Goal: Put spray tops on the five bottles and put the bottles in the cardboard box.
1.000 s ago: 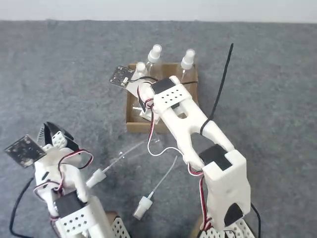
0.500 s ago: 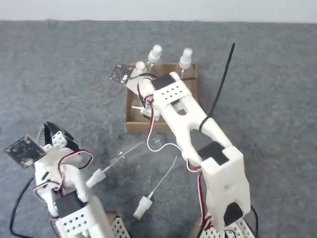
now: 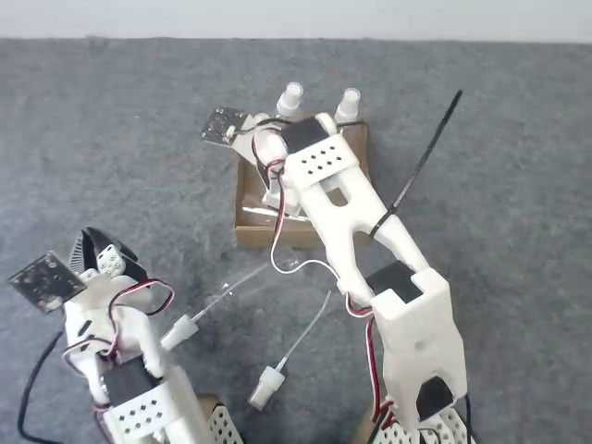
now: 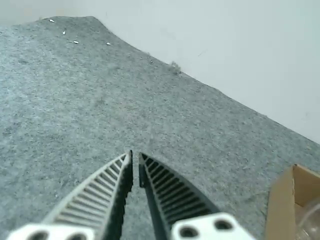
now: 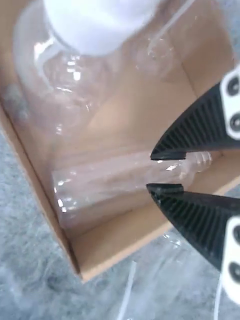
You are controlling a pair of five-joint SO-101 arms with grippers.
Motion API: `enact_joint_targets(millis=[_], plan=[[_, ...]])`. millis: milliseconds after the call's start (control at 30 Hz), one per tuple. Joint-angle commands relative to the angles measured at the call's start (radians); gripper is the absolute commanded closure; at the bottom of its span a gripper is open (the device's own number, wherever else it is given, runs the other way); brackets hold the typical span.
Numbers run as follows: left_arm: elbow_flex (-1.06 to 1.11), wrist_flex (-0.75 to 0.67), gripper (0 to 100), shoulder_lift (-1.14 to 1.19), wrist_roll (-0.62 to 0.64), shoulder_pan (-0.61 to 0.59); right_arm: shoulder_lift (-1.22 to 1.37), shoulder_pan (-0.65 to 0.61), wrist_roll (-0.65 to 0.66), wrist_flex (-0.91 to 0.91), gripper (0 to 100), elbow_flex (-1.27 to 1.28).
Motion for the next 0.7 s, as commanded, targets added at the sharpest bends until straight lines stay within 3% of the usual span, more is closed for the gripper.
enact_joint_targets(millis=[0, 167, 433, 667], plan=[[-0.013, -0.031, 99, -0.015, 0.003, -0.002, -0.007, -0.005, 0.011, 0.061, 99.2, -0.123], [-0.013, -0.031, 99, -0.015, 0.003, -0.002, 0.001, -0.01, 0.011, 0.093, 98.6, -0.146], [-0.013, -0.031, 99, -0.015, 0.003, -0.002, 0.007, -0.013, 0.005, 0.091, 83.4, -0.12], [-0.013, -0.031, 99, -0.015, 0.003, -0.002, 0.077, -0.013, 0.011, 0.081, 82.4, -0.126]])
